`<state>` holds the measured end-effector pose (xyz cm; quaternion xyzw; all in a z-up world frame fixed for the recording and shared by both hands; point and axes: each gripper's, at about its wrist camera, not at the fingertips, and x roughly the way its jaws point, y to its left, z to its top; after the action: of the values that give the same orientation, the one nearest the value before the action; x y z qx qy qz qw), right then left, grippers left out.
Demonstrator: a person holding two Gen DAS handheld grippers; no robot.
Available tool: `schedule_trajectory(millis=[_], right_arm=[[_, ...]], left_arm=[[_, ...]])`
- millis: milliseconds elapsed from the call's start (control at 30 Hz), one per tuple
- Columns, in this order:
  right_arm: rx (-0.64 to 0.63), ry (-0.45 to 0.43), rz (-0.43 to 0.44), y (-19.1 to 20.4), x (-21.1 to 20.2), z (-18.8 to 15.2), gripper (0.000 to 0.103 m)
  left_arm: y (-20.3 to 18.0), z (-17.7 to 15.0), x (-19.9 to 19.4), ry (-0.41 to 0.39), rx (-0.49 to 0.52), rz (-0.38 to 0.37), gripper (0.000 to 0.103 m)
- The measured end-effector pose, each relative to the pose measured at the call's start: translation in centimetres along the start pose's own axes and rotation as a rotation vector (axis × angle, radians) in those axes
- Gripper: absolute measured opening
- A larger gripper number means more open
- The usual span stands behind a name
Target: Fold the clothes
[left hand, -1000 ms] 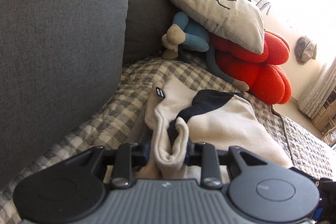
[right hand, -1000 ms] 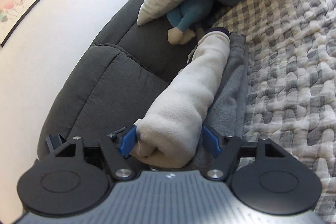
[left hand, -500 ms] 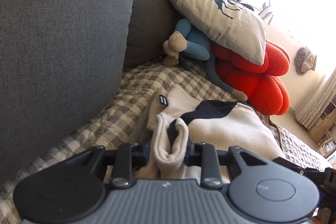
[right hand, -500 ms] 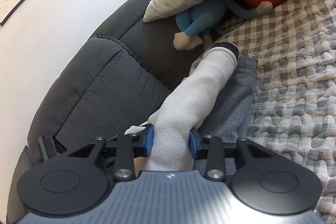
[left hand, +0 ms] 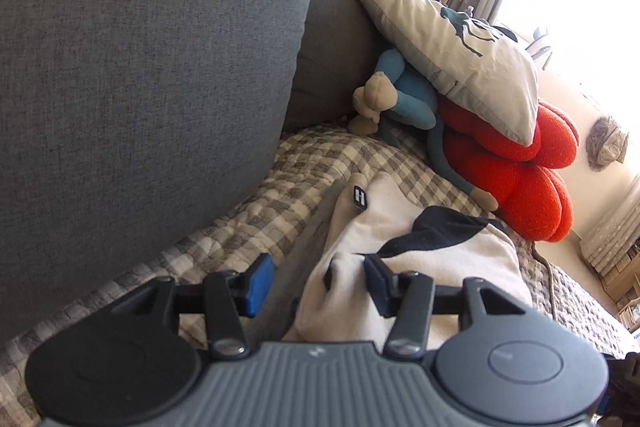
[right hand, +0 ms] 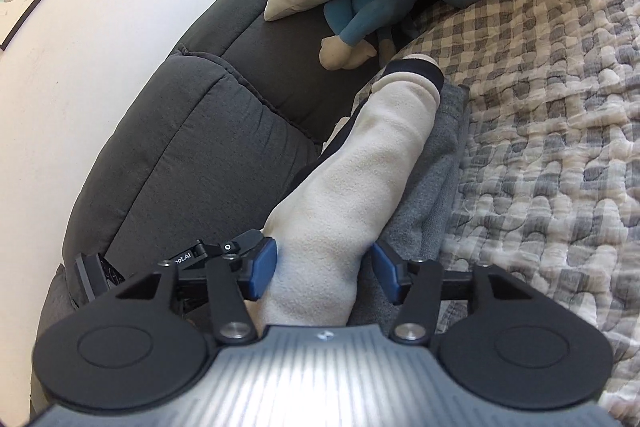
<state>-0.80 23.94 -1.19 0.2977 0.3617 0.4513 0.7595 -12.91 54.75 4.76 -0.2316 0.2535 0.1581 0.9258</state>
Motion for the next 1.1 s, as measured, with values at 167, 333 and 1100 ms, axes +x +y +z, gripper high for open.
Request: schedule_trajectory(millis=[167, 333, 1100], right_arm=[[-0.204, -0.123, -0.033, 1.8, -1.5, 2.8, 0.058], [-0.391, -0.049, -0.052, 3.9, 1.6, 2.7, 0.058], [-0.587, 0.008, -0.148, 2.5, 5.2, 3.3, 0.061]], left_arm=[[-2.3, 1.3, -3.8, -0.117, 0.047, 0.041, 0.048], [-5.9, 0.6, -4.0, -0.103, 0.110, -0.064, 0.049], [-7.1, -4.5, 0.3, 0.037, 0.217, 0.049, 0.045]])
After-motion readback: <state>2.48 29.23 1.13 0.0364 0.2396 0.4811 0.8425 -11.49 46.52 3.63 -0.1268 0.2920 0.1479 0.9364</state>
